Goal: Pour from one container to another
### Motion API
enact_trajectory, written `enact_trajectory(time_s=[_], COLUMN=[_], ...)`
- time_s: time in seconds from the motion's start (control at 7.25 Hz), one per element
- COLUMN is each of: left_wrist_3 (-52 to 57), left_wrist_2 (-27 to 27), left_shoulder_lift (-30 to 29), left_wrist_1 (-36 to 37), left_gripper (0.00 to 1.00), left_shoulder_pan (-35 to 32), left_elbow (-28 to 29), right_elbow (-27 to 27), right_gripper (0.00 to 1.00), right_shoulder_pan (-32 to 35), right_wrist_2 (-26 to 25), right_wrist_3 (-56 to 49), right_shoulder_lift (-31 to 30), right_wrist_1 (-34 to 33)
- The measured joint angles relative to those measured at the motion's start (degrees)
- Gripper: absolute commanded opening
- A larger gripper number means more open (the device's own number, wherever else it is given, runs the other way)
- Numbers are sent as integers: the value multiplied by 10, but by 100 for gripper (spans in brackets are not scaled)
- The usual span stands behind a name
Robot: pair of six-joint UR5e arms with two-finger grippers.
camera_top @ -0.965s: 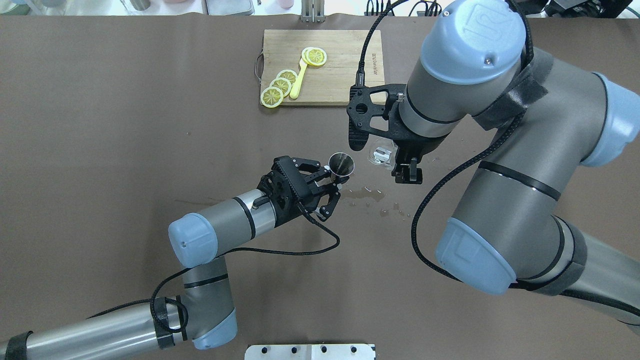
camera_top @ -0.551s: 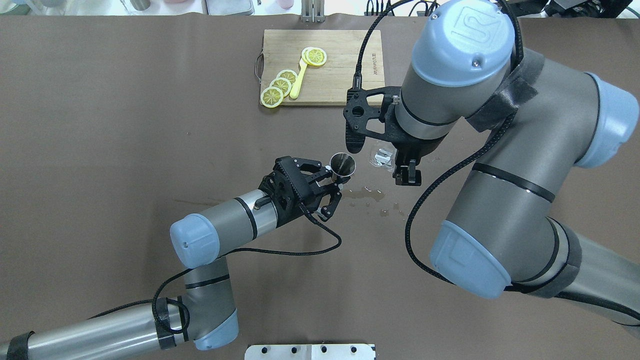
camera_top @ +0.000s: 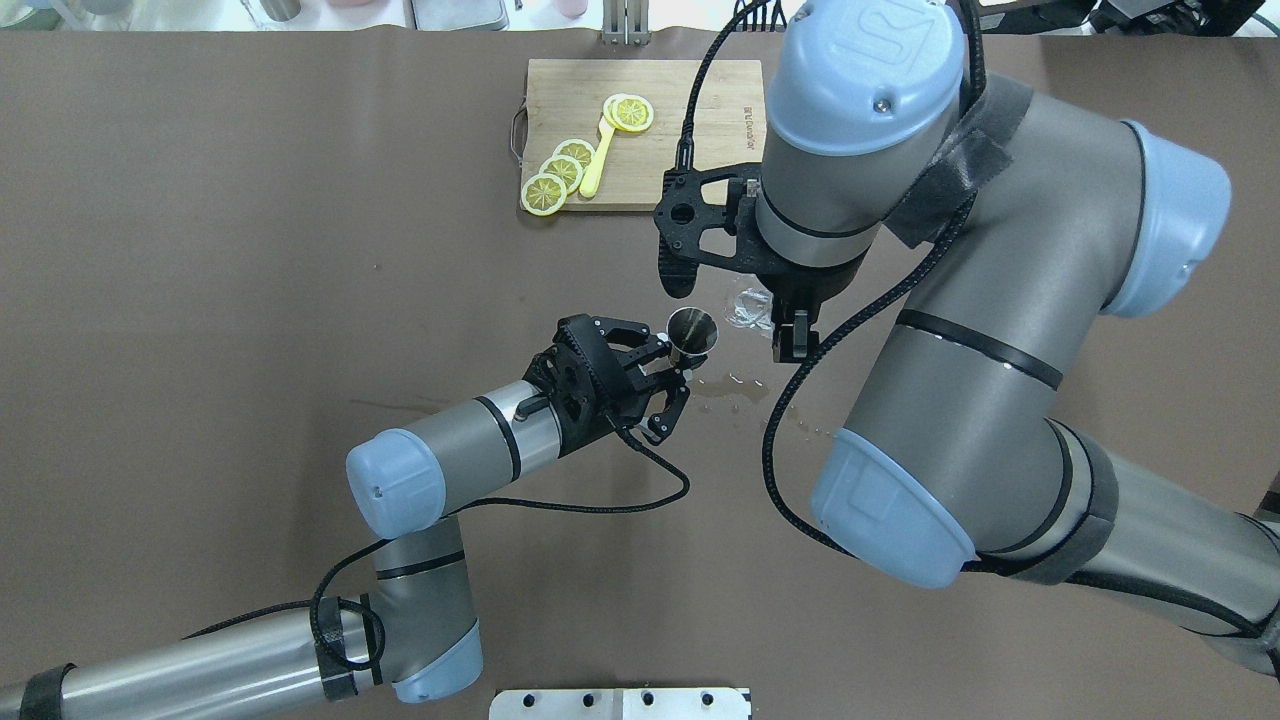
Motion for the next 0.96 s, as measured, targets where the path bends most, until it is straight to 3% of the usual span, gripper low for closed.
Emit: enact_trajectory(time_s=[0.96], left_wrist_3=[1], left_wrist_2=[0], left_shoulder_lift=[-3], left_wrist_1=[0], left_gripper=[0], left_shoulder_pan=[2], left_elbow=[1], right_elbow=[-5], right_gripper=[0], right_shoulder_pan=[-34], right_wrist_2=[-52], right_wrist_3=[-22], right_shoulder_lift=[23], right_wrist_1=[-58])
